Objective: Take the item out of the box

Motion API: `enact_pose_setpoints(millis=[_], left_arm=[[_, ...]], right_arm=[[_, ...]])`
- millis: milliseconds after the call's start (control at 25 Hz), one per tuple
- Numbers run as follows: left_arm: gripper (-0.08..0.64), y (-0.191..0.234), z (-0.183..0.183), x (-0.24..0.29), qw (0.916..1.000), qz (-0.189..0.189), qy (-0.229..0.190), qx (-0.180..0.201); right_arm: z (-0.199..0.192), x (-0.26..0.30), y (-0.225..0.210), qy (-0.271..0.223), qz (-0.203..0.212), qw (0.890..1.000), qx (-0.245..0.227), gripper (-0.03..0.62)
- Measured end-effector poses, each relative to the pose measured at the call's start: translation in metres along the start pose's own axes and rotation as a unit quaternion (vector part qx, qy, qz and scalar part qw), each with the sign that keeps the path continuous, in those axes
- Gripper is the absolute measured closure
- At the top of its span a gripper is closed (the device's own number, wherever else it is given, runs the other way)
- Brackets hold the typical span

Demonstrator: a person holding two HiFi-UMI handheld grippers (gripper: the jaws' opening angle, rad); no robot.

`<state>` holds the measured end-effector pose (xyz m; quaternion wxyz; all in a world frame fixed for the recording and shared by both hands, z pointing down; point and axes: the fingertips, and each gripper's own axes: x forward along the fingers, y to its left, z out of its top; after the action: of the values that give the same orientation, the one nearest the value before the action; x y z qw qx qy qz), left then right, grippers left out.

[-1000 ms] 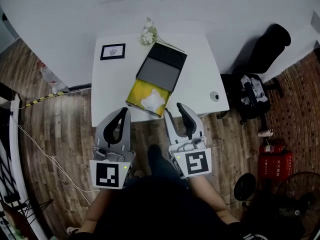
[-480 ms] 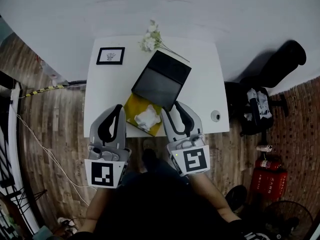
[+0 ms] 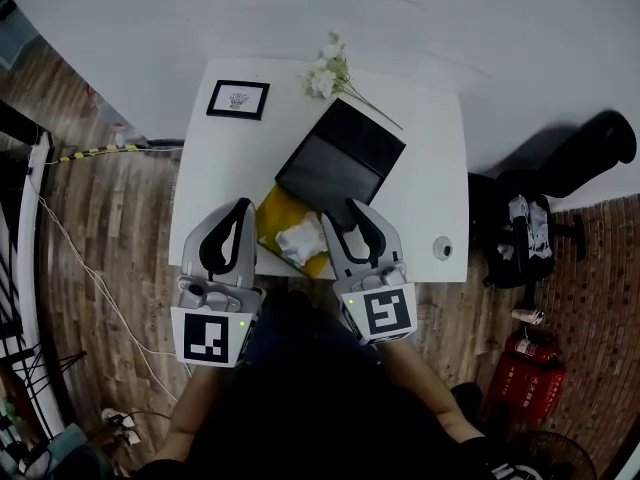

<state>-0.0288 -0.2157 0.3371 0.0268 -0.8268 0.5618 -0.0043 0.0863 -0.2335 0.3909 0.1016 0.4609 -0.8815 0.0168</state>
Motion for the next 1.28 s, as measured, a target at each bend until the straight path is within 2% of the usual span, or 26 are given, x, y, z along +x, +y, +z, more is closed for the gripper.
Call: enact_pose_setpoints(millis=[80,200,640,1000,1280], left_arm=[[0.549,0.002,-0.004,0.003,1.0,-0.004,0.003,-0.001],[0.549,0.006,-0.02,0.006,0.9992,-0.008,0.039,-0.002],[0.549,0.006,-0.057,0.011,0.9941,-0.049,0.094,-0.021],[0.549,0.007,-0.082,0.013,0.9898,-0.073,0.119,-0.026],[0.549,0.004,-0.094,0.014,0.9868,-0.091,0.131,-0.024]], right_arm=[[-0.009,0.005,0.005,0.012,0.011,1.0,0.0,0.462],[-0.024,0.011,0.011,0.019,0.027,0.999,-0.006,0.462],[-0.077,0.022,0.029,0.108,0.034,0.993,0.016,0.462],[-0.129,0.021,0.046,0.191,0.061,0.979,0.025,0.46],[-0.166,0.021,0.057,0.26,0.076,0.962,0.041,0.435]])
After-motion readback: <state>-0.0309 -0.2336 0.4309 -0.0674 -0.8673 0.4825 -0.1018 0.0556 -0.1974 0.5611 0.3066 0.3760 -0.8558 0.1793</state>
